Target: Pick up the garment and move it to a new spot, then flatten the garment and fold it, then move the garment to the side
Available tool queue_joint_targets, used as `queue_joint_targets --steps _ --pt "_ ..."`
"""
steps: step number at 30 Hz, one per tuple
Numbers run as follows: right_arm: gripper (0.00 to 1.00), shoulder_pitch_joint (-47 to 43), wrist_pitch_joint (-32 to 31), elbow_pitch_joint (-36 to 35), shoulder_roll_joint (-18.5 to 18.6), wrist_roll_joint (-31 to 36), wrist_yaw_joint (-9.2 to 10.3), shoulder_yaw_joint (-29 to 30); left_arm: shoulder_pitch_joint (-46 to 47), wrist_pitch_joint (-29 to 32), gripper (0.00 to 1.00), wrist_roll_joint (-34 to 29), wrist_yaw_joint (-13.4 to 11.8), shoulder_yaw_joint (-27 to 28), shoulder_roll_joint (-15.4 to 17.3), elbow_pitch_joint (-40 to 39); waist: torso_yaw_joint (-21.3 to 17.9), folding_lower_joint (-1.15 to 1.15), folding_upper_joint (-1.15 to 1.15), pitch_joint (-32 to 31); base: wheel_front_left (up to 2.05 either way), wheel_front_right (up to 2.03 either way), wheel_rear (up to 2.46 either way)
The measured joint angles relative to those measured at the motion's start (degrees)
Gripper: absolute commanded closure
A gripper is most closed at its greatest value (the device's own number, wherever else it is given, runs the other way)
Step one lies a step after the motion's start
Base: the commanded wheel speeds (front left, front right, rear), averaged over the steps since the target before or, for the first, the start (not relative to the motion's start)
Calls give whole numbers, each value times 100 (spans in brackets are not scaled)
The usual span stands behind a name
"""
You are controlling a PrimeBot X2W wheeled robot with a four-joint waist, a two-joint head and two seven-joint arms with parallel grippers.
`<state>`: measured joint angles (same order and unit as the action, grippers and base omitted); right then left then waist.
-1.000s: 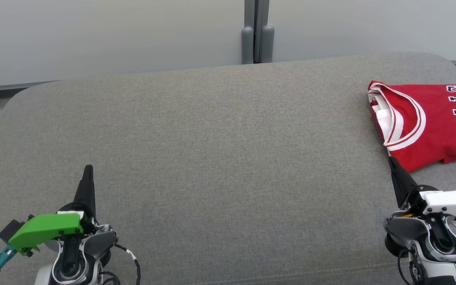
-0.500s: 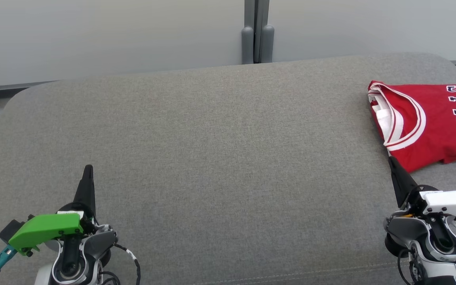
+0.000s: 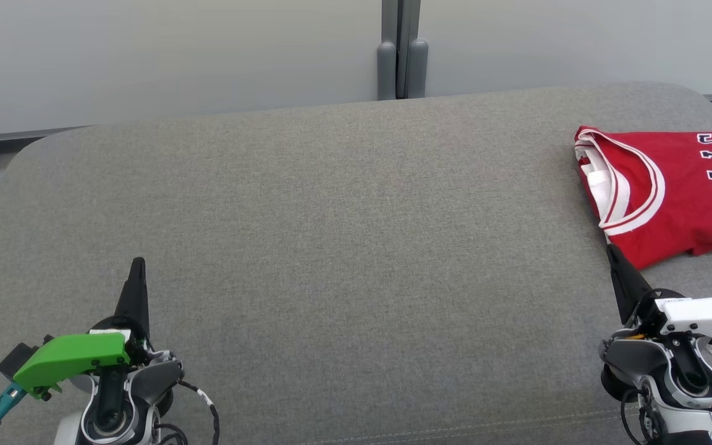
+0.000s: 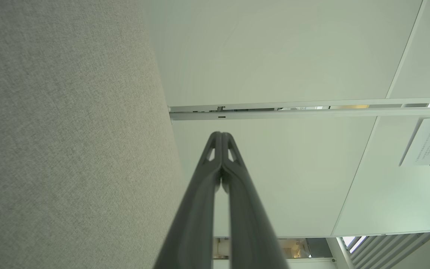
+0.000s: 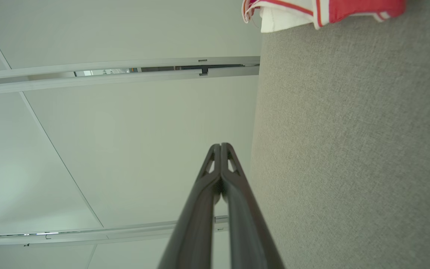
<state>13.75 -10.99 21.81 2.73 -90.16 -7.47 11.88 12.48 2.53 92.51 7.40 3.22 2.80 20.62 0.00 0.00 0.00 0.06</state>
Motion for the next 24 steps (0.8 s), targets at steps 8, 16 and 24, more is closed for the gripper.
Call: queue_joint_targets --steps 8,16,24 --pt "100 0 0 0 0 0 0 0 0 0 100 0 0 0 0 0 0 0 0 0 0 0 0" --pt "100 0 0 0 0 0 0 0 0 0 100 0 0 0 0 -1 0 0 0 0 0 0 0" --pt "100 0 0 0 0 0 0 0 0 0 100 0 8 0 0 -2 0 0 0 0 0 0 0"
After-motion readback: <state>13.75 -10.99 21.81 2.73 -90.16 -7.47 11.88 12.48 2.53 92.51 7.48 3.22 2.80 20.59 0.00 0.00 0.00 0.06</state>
